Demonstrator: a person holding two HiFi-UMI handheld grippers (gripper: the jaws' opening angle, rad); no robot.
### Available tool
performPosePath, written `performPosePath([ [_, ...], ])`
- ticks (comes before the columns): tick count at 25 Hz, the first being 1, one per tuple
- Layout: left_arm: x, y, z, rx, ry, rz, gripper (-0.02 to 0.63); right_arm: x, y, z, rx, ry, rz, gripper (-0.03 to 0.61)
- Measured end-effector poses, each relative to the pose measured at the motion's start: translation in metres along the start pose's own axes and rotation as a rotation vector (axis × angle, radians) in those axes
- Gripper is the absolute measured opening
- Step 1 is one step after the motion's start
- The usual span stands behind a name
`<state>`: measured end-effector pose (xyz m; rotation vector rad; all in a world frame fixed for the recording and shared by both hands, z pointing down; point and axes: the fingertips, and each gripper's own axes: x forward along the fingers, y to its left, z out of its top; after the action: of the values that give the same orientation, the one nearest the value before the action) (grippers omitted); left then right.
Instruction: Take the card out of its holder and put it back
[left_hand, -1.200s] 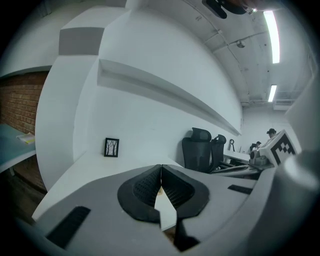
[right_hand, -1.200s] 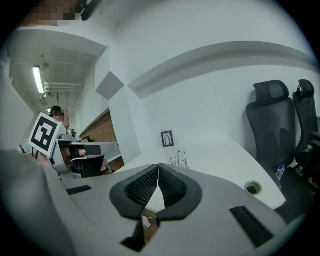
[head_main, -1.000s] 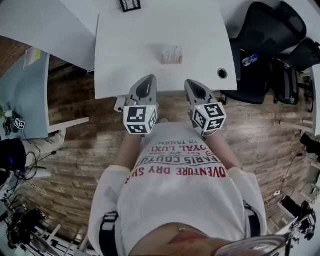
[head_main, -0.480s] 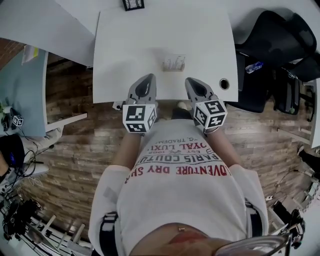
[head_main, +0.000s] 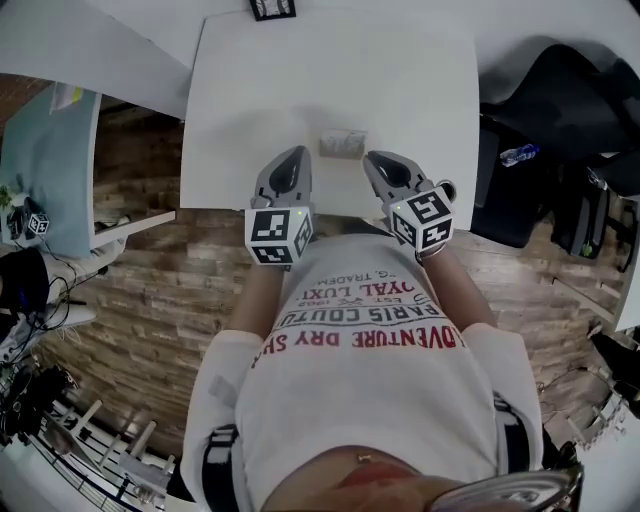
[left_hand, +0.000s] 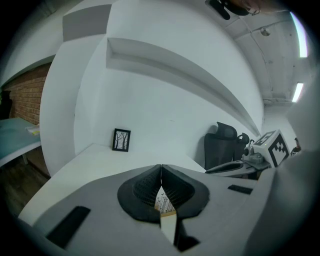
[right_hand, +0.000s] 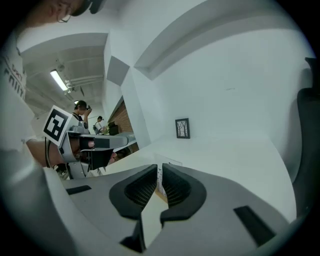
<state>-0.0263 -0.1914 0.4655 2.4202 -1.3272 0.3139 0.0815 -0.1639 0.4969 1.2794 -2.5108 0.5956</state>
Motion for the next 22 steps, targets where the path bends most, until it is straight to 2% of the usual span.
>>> performPosePath([
  [4, 0.011, 0.002, -0.006, -0.020, 0.025, 0.039, 0.025, 0.007, -0.014, -0.002, -0.075, 0.034, 0.042, 0.029],
  [5, 0.013, 0.004, -0.008, -0.025, 0.031, 0.049, 0.025, 0.011, -0.018, -0.004, -0.070, 0.043, 0.056, 0.064],
  [6, 0.015, 0.006, -0.010, -0.030, 0.037, 0.060, 0.025, 0.015, -0.022, -0.006, -0.063, 0.053, 0.072, 0.152],
  [7, 0.017, 0.008, -0.012, -0.036, 0.043, 0.070, 0.025, 0.019, -0.026, -0.008, -0.059, 0.062, 0.088, 0.169],
  [13, 0.028, 0.007, -0.026, -0.058, 0.082, 0.113, 0.025, 0.040, -0.042, -0.019, -0.109, 0.103, 0.194, 0.183],
  [22, 0.036, 0.009, -0.046, -0.071, 0.133, 0.125, 0.025, 0.067, -0.020, -0.035, -0.256, 0.173, 0.492, 0.181],
])
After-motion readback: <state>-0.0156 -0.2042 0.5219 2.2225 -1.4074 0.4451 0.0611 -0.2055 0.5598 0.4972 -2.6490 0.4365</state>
